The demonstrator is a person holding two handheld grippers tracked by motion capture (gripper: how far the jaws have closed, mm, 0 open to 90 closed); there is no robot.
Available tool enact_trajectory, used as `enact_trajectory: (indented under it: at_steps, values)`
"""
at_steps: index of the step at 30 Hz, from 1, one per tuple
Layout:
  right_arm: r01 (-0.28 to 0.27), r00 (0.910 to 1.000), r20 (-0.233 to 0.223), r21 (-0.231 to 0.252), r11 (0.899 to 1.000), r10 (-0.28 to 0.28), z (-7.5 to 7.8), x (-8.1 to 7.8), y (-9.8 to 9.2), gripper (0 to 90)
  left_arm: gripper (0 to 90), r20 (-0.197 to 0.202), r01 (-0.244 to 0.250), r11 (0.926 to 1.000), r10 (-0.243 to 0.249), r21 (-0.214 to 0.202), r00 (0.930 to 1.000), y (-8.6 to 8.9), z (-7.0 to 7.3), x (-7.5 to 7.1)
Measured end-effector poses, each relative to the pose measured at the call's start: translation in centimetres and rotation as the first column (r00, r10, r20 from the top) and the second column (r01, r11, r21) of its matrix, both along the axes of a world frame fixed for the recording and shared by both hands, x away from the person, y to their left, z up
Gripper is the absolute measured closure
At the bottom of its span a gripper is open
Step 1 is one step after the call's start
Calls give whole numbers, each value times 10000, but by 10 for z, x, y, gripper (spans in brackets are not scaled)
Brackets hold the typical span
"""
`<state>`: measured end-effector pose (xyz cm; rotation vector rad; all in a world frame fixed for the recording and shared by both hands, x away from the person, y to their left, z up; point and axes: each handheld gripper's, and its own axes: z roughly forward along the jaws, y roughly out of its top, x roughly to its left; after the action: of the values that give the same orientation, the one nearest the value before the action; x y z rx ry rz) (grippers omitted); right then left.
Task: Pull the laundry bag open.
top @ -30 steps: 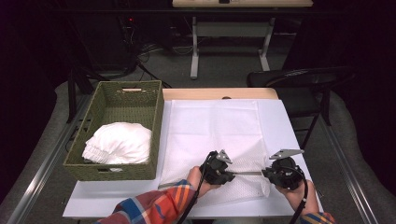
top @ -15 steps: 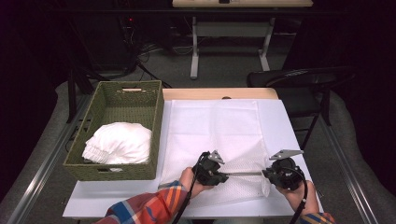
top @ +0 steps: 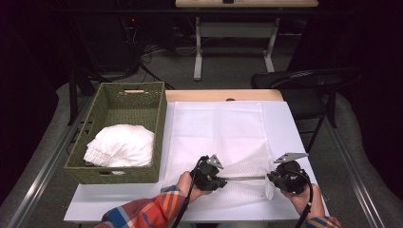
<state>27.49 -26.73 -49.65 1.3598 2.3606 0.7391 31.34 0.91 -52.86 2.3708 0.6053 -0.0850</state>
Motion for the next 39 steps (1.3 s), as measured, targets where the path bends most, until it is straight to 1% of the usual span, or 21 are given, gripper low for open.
enact_trajectory:
  at_steps: [1,6,12,13,14,15,16,17,19,20,21,23,25,27,28,29,30,31,33,35,39]
  values:
    - [22,10000,19,1,10000,-22,0,0,0,836,860,28,-11,10000,11,69,10000,2,0,0]
    - [31,10000,17,-2,10000,-31,0,-1,1,835,860,-13,-87,10000,87,42,10000,12,1,-2]
    - [36,10000,-13,-1,10000,-36,0,-1,1,841,860,-3,-82,9998,82,172,10000,23,2,-5]
    - [134,9999,49,-167,9998,-133,0,-1,1,877,860,105,-204,9995,202,231,9997,25,2,-5]
    - [244,9995,188,-543,9982,-235,0,0,0,878,860,58,-235,9994,234,254,9997,28,1,-4]
    - [363,9993,127,-433,9984,-358,0,0,-3,878,860,-4,-349,9992,349,205,9994,32,1,-3]
    - [439,9990,37,-159,9989,-438,-1,1,-7,877,860,-41,-376,9992,377,143,9993,35,1,-3]
    - [413,9991,-16,-52,9991,-414,-2,1,-10,876,860,-59,-309,9994,310,153,9995,36,0,-3]
    - [373,9993,-47,-92,9993,-374,-2,1,-7,872,860,10,-227,9995,227,213,9997,35,-1,-5]
    - [328,9995,-18,-145,9994,-329,-2,1,-5,866,860,-34,-233,9996,234,176,9997,34,-2,-6]
    - [312,9995,-22,-39,9995,-312,-2,2,-5,847,859,-64,-212,9996,213,185,9998,33,-2,-6]
    - [372,9993,-86,291,9989,-369,-1,3,-6,800,860,-73,-230,9996,232,188,9997,33,-2,-6]
    - [477,9988,-184,783,9958,-464,-1,4,-9,742,860,-131,-312,9995,313,69,9994,34,-3,-6]
    - [525,9981,-391,1414,9886,-474,0,5,-11,649,859,-130,-345,9994,345,46,9993,36,-3,-5]
    - [560,9976,-498,1498,9871,-491,-1,6,-11,612,860,-128,-344,9994,345,58,9993,36,-3,-5]
    - [569,9972,-564,1468,9875,-491,-2,8,-10,608,859,-143,-330,9994,331,63,9993,36,-3,-5]
    - [490,9974,-595,1450,9882,-407,-5,10,-7,580,859,-149,-328,9994,329,58,9993,35,-3,-6]
    - [460,9964,-767,1278,9907,-364,-7,12,-5,542,859,-140,-337,9994,338,71,9993,35,-4,-6]
    - [344,9945,-1025,1257,9915,-216,-13,17,1,515,859,-151,-285,9995,287,107,9995,34,-5,-7]
    - [308,9901,-1393,1006,9944,-166,-18,21,6,475,859,-189,-240,9996,242,113,9995,33,-7,-7]
    - [536,9767,-2106,473,9974,-426,-29,24,7,472,859,-207,-269,9995,273,183,9994,31,-10,-9]
